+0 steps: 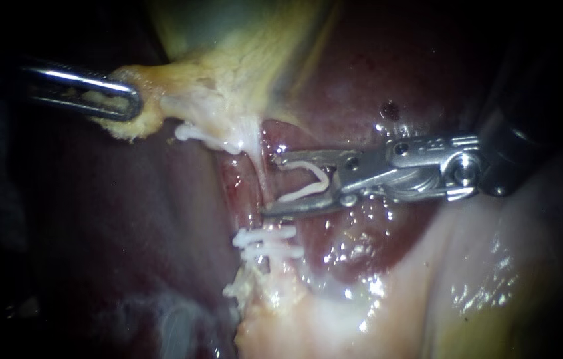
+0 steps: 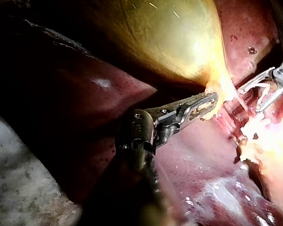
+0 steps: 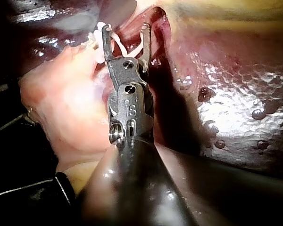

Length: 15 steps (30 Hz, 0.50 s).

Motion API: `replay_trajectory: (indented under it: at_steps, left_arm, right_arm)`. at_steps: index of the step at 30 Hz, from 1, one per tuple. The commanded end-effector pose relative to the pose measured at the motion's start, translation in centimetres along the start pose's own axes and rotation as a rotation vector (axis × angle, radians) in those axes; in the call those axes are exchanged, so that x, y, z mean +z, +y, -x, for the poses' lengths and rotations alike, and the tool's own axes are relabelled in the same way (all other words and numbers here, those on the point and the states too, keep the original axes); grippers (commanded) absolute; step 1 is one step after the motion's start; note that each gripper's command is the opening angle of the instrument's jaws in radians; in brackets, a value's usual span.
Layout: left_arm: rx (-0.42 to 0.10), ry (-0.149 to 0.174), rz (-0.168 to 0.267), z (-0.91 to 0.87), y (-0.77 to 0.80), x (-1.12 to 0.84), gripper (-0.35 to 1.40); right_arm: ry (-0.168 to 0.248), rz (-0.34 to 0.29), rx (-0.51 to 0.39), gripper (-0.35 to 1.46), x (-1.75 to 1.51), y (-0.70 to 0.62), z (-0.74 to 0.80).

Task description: Clipping third clip right tube

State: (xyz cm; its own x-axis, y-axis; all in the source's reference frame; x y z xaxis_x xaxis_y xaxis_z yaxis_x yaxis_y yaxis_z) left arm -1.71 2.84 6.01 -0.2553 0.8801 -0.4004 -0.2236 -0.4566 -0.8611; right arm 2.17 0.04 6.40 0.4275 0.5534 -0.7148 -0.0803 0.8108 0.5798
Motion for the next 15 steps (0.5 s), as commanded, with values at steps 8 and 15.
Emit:
replay_trajectory:
  at_steps: [8,15]
  left_arm:
    - [-0.001,0.0,0.001,-0.02,0.01,-0.02,-0.35]
    - [-0.002,-0.001,0.001,-0.03,0.02,-0.03,-0.35]
  right_arm:
    - [0.005,0.013,-0.002,0.49,0.19,0.04,0.04]
    - [0.019,-0.011,0.001,0.49,0.38,0.07,0.08]
